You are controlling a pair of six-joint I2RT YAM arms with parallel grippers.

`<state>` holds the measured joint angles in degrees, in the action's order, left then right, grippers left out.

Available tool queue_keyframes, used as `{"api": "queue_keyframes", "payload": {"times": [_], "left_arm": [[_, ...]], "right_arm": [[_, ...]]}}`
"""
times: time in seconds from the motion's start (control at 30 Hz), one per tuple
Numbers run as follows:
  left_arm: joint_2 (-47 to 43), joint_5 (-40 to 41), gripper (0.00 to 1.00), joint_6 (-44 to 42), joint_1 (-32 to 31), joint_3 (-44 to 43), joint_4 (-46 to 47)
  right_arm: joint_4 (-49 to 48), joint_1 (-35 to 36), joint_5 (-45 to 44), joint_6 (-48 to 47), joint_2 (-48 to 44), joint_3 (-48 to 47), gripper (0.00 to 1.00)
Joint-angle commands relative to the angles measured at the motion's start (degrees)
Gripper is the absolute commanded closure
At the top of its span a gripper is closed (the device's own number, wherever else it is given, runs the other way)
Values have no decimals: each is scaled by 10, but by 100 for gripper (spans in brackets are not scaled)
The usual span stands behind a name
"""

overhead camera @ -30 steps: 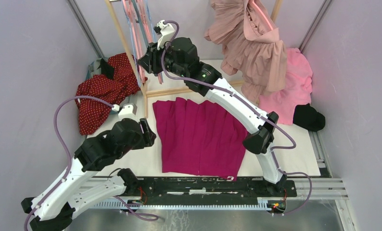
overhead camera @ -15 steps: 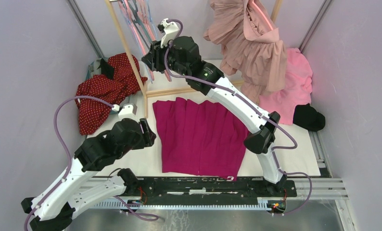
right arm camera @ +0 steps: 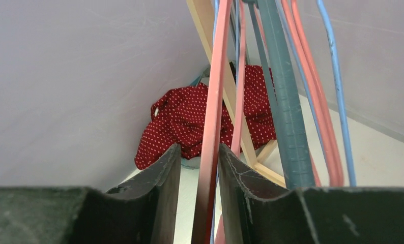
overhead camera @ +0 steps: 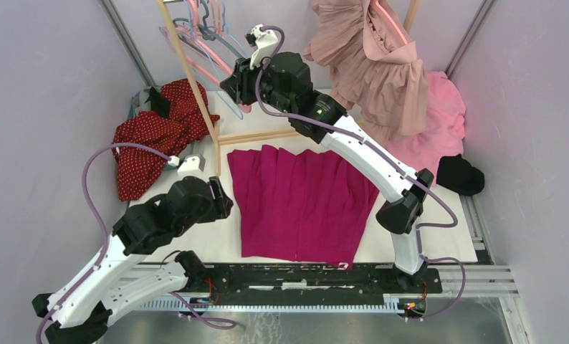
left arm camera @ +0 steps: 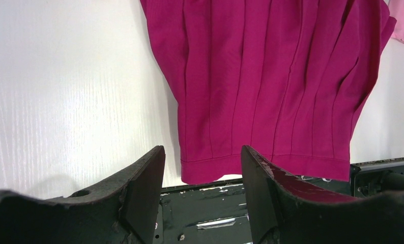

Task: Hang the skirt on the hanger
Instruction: Pick up the hanger from the clothesline.

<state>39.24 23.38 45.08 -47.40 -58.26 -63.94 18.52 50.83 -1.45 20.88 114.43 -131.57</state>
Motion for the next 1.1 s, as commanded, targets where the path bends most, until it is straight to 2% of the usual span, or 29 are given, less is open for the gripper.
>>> {"api": "queue_keyframes", "payload": {"times": [0.0, 0.2, 0.4, 0.5, 0.63, 0.67, 0.7, 1.07], "left_arm": [[2, -6, 37, 8, -2, 2, 26], [2, -6, 37, 10, -2, 3, 27], [4, -7, 37, 9, -1, 6, 30], [5, -7, 37, 8, -2, 6, 31], [5, -7, 37, 7, -2, 4, 30], [5, -7, 37, 7, -2, 4, 29], [6, -6, 37, 6, -2, 3, 29], [6, -4, 37, 4, -1, 4, 26]], "right_arm": [[-42, -5, 16, -11, -38, -1, 60], [-42, -6, 15, -9, -40, 2, 66], [-15, -11, 17, -9, -23, -27, 82], [3, -13, 16, -12, -11, -48, 80], [13, -15, 8, -15, 0, -57, 90], [8, -15, 5, -17, -1, -51, 97], [0, -15, 3, -19, -4, -43, 99], [-183, -9, -51, -47, -111, 140, 99]]}}
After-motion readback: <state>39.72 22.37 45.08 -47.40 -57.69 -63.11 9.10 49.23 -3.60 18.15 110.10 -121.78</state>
